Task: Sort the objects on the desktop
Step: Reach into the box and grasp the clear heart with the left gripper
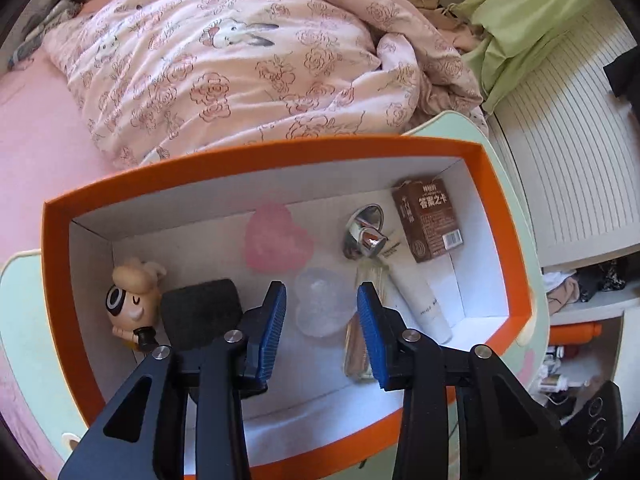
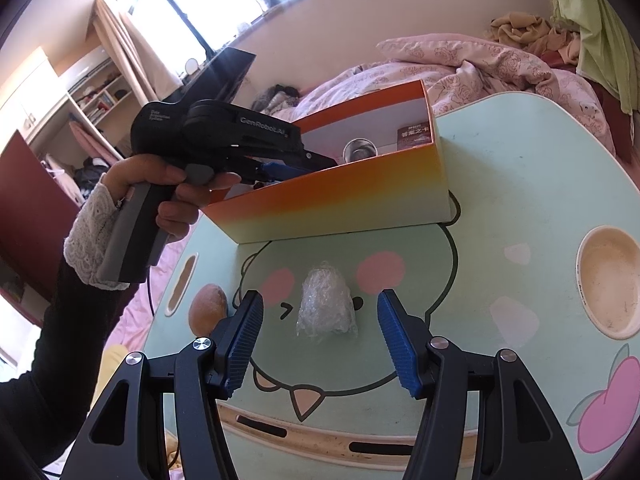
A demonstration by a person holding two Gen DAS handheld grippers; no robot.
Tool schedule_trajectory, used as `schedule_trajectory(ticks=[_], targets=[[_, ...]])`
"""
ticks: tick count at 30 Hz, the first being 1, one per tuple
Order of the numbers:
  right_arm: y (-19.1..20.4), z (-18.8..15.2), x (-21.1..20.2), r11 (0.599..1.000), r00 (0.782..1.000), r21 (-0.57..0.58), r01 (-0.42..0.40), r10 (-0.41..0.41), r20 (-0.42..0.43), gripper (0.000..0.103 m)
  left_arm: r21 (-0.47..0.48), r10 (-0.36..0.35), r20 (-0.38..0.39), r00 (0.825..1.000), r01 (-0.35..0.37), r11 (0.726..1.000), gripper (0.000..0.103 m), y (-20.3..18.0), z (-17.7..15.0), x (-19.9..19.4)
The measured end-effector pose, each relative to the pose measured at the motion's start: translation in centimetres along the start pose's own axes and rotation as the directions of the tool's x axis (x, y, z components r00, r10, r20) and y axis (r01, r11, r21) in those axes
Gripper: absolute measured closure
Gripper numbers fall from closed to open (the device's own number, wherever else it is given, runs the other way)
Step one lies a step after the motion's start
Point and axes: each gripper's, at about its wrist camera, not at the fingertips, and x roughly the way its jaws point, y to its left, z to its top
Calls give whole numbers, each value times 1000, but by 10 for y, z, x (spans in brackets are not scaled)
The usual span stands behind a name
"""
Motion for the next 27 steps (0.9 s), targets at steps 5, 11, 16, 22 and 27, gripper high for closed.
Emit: schedule_trajectory(ticks=[5,11,16,22,27], targets=[[0,0,0,1000,1000,8,0,0,-1,42,29,16,1,1000,-16,999,60,-10,6,7],[-2,0,1,1000,1000,15,-2,2,-5,42,-2,-29,-55,998,29,1000,47,-11,10,14],[-4,-1,1,1000,1000,25,-11,11,-11,42,27,-26,-71,997,28,999,49,-17,9,14],[-5,-2,4,999,1000,32,-15,16,-18,42,-6,-68,-89,994,68,998,51,-20,7,14],[-5,-3,5,999,1000,35,-13,13,-19,41,50,26,-66,998,-23,998,51,-36,7,15]])
